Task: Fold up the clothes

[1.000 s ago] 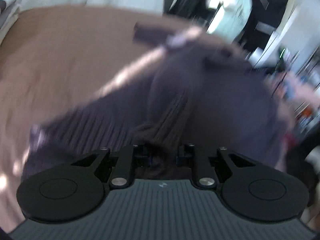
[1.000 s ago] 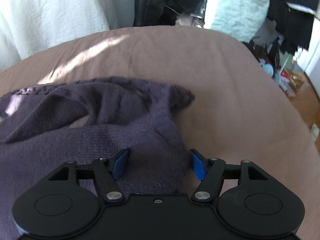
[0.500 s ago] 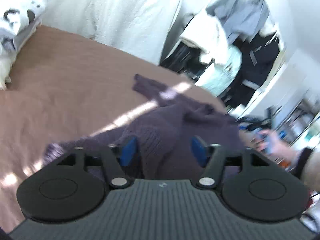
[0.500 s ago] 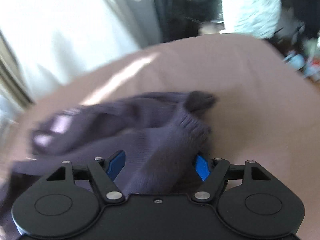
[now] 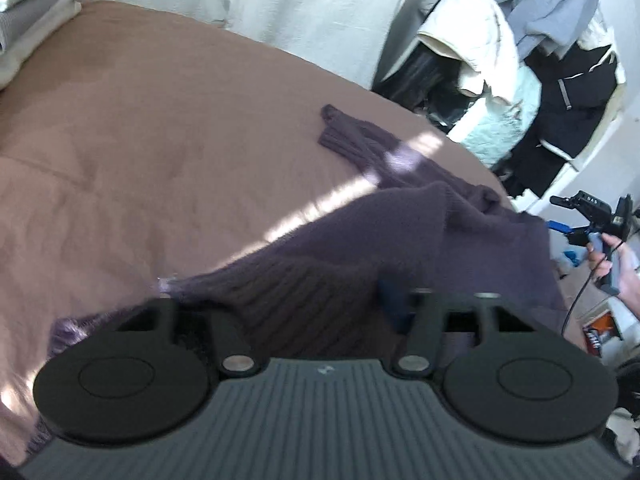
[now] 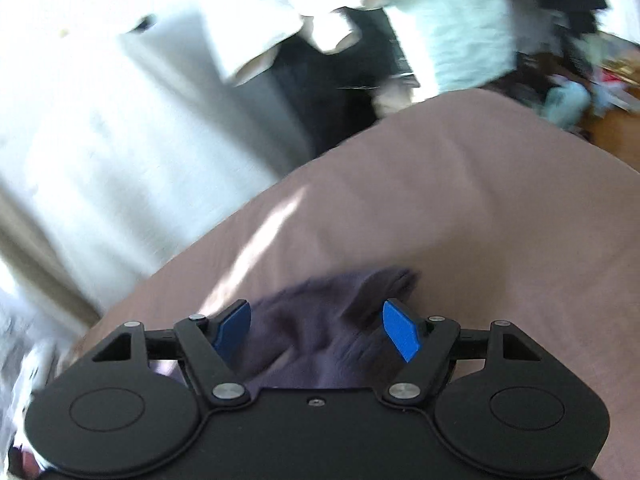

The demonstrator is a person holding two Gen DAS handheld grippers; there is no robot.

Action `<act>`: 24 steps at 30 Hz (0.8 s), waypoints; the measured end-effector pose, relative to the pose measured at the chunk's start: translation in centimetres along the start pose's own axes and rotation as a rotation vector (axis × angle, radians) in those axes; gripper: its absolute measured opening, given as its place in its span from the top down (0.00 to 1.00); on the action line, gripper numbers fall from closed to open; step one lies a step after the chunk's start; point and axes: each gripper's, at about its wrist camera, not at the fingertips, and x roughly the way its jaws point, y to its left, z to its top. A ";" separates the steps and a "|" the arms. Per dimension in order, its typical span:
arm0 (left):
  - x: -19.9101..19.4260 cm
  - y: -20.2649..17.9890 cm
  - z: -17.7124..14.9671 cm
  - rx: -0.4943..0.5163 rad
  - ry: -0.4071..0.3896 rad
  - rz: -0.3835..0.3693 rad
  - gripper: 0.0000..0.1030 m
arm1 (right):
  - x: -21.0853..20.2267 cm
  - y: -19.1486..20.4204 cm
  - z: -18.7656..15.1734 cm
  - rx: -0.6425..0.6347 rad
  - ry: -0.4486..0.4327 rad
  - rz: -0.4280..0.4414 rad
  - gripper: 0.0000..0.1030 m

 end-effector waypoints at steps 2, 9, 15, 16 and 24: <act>0.0 0.9 -0.3 -0.079 -0.018 0.002 0.73 | 2.0 0.1 -0.1 -0.052 0.050 -0.079 0.23; -0.1 -0.7 1.4 0.038 -0.098 0.127 0.96 | 7.3 0.4 -2.8 -0.055 0.079 -0.117 0.85; -5.5 -3.9 9.8 0.157 -0.431 0.225 0.97 | 2.4 8.3 -0.8 -0.360 -0.213 -0.168 0.87; -6.4 -4.7 10.8 0.199 -0.500 0.245 0.97 | 0.7 9.5 -0.6 -0.391 -0.294 -0.157 0.88; 2.1 -0.4 16.7 0.227 -0.266 0.665 0.75 | 2.1 12.7 3.0 -0.347 -0.334 -0.273 0.40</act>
